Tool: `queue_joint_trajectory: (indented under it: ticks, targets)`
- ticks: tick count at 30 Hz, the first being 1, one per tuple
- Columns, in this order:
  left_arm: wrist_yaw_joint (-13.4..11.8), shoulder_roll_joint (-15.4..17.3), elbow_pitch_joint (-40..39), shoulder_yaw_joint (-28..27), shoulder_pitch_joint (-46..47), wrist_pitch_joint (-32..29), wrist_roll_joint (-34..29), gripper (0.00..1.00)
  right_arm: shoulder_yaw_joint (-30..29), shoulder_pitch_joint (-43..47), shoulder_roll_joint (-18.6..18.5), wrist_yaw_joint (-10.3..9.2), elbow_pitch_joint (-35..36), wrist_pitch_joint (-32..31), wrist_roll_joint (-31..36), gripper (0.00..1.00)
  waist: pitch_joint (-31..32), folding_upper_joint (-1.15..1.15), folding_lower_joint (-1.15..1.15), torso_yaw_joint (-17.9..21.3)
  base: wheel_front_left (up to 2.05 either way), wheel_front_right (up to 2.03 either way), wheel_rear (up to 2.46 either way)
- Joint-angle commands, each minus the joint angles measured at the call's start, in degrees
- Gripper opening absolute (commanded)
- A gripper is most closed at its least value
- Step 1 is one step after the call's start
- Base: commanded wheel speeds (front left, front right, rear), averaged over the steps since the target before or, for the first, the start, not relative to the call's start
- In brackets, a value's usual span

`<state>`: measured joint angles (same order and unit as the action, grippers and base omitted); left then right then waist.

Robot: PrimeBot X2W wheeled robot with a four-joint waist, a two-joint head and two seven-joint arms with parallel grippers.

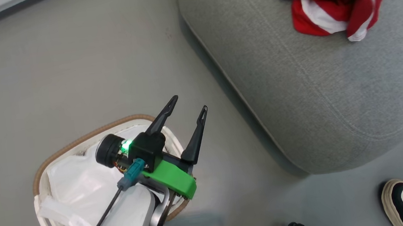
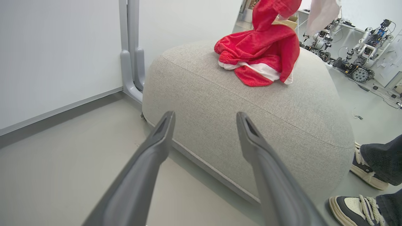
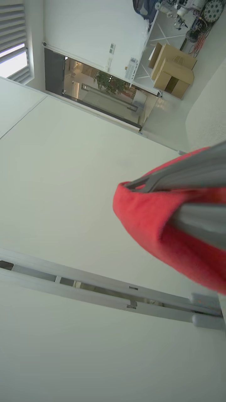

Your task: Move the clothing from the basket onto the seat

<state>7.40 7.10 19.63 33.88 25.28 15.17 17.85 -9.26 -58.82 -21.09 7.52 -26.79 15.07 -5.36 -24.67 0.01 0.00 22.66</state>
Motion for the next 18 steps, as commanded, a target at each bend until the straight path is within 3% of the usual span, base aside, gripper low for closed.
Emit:
queue_joint_trajectory:
  ticks: [1,16,17,18]
  targets:
    - [0.1,0.7,0.2,0.0,1.2,0.0,0.1,1.00,-0.3,-0.5,0.0,-0.06,-1.7,0.1,1.0,0.00,-3.0,-0.01,0.00,-2.7,0.00,0.00,0.00]
    - [0.1,1.0,1.6,0.4,4.4,0.0,0.7,1.00,-5.1,10.6,7.2,-0.06,-12.3,0.1,5.7,0.00,-7.1,-0.01,0.00,-6.4,0.00,0.00,0.00]
    - [0.1,1.1,1.7,0.2,4.5,0.0,0.9,1.00,-5.4,11.5,7.4,-0.06,-12.3,0.1,5.9,0.18,-6.9,-0.01,0.00,-6.6,0.00,0.00,0.00]
    - [0.1,1.1,1.8,0.0,4.5,0.0,0.9,1.00,-5.8,12.6,7.8,-0.07,-12.1,0.1,6.1,0.45,-6.7,-0.01,0.00,-6.6,0.00,0.00,0.00]
